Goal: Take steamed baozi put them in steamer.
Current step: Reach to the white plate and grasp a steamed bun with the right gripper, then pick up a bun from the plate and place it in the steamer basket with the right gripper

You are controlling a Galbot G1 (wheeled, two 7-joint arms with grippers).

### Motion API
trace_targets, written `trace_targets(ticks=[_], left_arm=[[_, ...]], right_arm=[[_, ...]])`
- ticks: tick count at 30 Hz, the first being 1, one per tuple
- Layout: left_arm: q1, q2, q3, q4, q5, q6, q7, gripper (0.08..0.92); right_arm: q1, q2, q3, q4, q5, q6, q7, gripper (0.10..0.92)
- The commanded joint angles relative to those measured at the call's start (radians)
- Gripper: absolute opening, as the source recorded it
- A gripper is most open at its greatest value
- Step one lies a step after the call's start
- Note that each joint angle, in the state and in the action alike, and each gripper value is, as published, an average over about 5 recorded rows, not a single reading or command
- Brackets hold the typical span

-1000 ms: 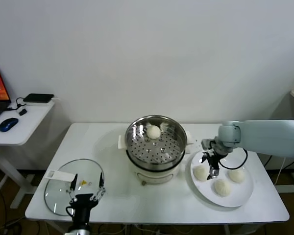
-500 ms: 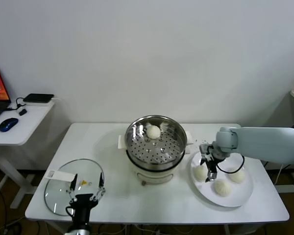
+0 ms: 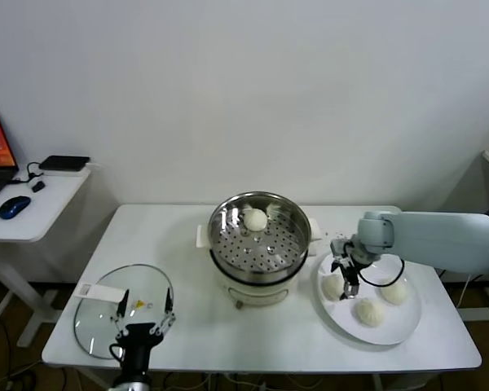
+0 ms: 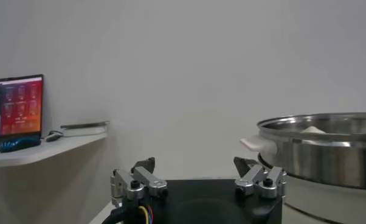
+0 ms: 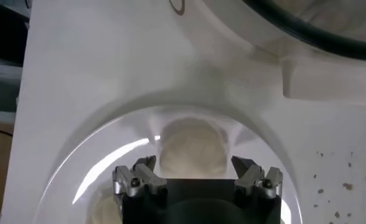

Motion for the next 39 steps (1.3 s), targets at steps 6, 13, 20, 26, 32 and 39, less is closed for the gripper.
trace_targets(ticks=[6,13,20,26,32,39], left_arm=[[0.001,0.002,0.001,-0.002,0.001,-0.001,0.001,0.823],[0.000,0.001,0.000,-0.003,0.001,-0.001,0.003,0.823],[-0.001,-0.001,-0.002,-0.003,0.002,0.000,0.003,0.823],[-0.003,-0.001,-0.003,-0.004,0.003,0.000,0.004,0.823],[-0.003,-0.001,-0.005,-0.009,0.005,0.002,0.005,0.823],[-0.003,-0.004,0.002,-0.013,0.010,0.009,0.008,0.823]], right_arm=[[-0.004,-0.005,0.006,0.002,-0.023,0.000,-0.001,0.804],[-0.004,-0.004,0.006,0.000,-0.033,-0.001,0.000,0.743],[-0.003,-0.002,0.007,-0.001,-0.036,0.000,-0.002,0.663],[0.039,-0.003,-0.003,0.013,-0.029,0.007,-0.017,0.609],[0.249,-0.004,-0.135,0.091,0.037,0.049,-0.059,0.605],[0.559,-0.011,-0.312,0.173,0.163,0.126,-0.200,0.611]])
